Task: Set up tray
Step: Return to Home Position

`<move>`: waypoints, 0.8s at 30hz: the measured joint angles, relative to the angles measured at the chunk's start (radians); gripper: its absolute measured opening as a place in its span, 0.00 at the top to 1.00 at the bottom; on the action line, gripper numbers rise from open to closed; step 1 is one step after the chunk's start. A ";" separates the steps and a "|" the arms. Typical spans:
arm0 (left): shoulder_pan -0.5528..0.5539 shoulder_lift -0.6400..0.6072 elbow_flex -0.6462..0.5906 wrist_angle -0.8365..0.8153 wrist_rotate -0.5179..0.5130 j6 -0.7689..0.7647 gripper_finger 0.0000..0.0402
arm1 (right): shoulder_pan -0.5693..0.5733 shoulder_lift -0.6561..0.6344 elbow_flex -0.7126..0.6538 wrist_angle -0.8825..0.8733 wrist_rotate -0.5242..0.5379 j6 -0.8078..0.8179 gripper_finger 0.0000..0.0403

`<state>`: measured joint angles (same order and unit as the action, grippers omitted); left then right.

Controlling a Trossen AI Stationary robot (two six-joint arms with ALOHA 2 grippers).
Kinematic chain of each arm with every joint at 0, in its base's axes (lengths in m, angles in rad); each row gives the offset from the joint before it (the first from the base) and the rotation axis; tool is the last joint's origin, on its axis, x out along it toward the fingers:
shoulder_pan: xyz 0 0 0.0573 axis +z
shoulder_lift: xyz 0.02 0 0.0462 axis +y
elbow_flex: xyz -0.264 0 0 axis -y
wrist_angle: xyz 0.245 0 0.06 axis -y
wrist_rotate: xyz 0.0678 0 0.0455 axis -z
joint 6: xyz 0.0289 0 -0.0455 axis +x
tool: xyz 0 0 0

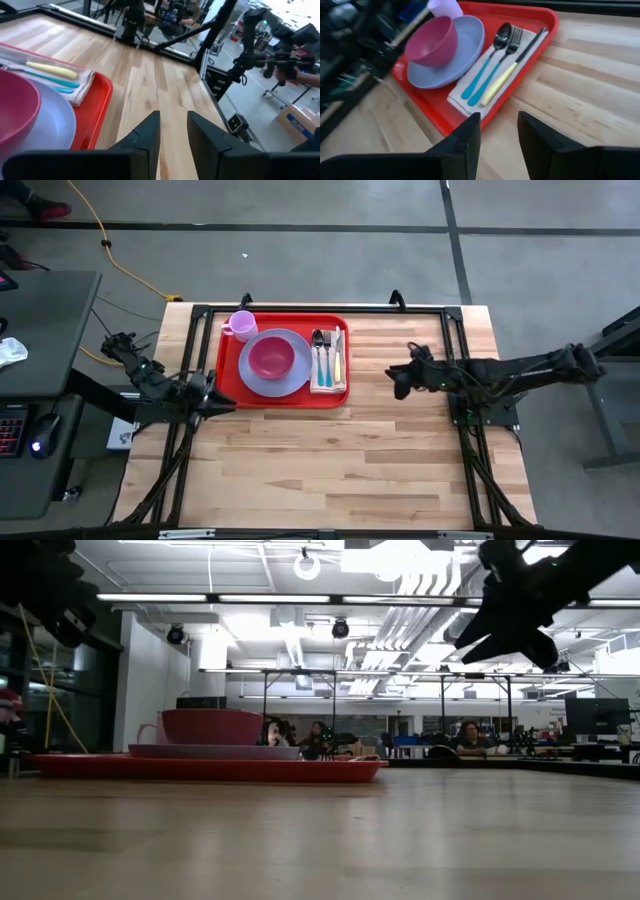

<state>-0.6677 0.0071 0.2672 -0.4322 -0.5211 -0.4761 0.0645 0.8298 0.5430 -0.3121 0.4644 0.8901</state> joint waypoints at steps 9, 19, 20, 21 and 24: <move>0.000 0.000 0.000 0.022 0.023 0.001 0.68 | 0.004 -0.178 -0.147 0.115 0.000 -0.030 0.73; 0.000 0.000 -0.128 0.232 0.043 0.097 0.68 | 0.004 -0.328 -0.182 0.131 0.005 -0.137 0.73; 0.000 0.000 -0.152 0.259 0.045 0.087 0.68 | 0.004 -0.340 -0.182 0.130 0.005 -0.147 0.73; 0.000 0.000 -0.173 0.282 0.045 0.080 0.68 | 0.004 -0.352 -0.182 0.130 0.005 -0.156 0.73; 0.000 0.000 -0.206 0.357 0.055 0.073 0.68 | 0.004 -0.379 -0.182 0.130 0.005 -0.174 0.73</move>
<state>-0.6674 0.0070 0.0611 -0.0757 -0.4663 -0.4026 0.0685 0.4509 0.3614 -0.1820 0.4698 0.7162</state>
